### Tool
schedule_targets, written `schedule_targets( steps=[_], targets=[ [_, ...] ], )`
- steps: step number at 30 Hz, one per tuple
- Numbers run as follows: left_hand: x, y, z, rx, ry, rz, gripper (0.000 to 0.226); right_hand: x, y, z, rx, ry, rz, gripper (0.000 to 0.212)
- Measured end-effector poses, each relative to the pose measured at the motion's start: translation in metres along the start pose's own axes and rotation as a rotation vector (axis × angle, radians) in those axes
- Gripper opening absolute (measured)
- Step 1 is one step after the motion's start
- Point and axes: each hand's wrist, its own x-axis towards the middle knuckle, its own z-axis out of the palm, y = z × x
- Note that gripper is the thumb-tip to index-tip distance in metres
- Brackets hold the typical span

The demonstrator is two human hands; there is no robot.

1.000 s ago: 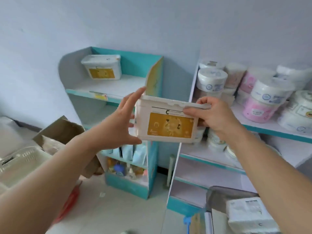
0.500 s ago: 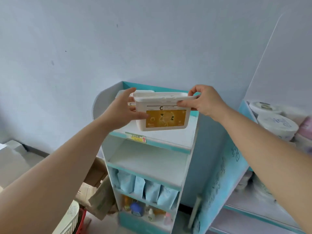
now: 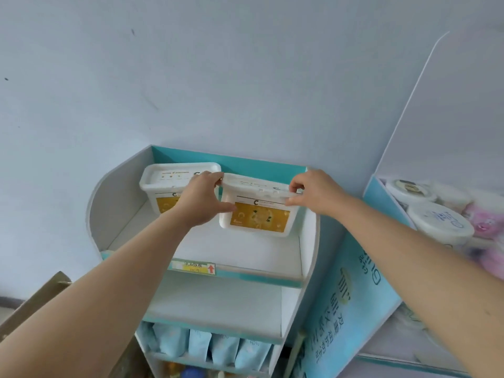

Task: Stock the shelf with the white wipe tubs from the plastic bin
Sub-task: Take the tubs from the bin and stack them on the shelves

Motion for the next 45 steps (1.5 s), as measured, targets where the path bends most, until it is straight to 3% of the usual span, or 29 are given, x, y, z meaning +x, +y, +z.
schedule_targets(
  steps=[5,17,25,31,38,45],
  targets=[
    [0.013,-0.01,0.015,-0.008,-0.045,0.01,0.071,0.019,0.003,-0.005,-0.037,-0.076,-0.011,0.027],
    [0.026,-0.026,0.028,0.272,0.171,0.127,0.054,0.043,0.009,0.001,-0.098,-0.118,-0.049,0.024],
    [0.031,-0.018,0.03,0.285,0.048,0.126,0.045,0.049,0.001,0.01,-0.327,-0.158,-0.1,0.03],
    [0.028,-0.015,0.028,0.257,0.038,0.104,0.042,0.046,0.007,0.004,-0.144,-0.176,-0.02,0.03],
    [0.01,0.008,0.005,0.1,0.121,0.105,0.039,-0.006,0.011,-0.022,-0.019,-0.027,0.046,0.045],
    [-0.053,0.083,0.025,-0.033,0.174,0.418,0.034,-0.128,0.031,-0.057,0.046,0.212,0.105,0.036]
  ],
)
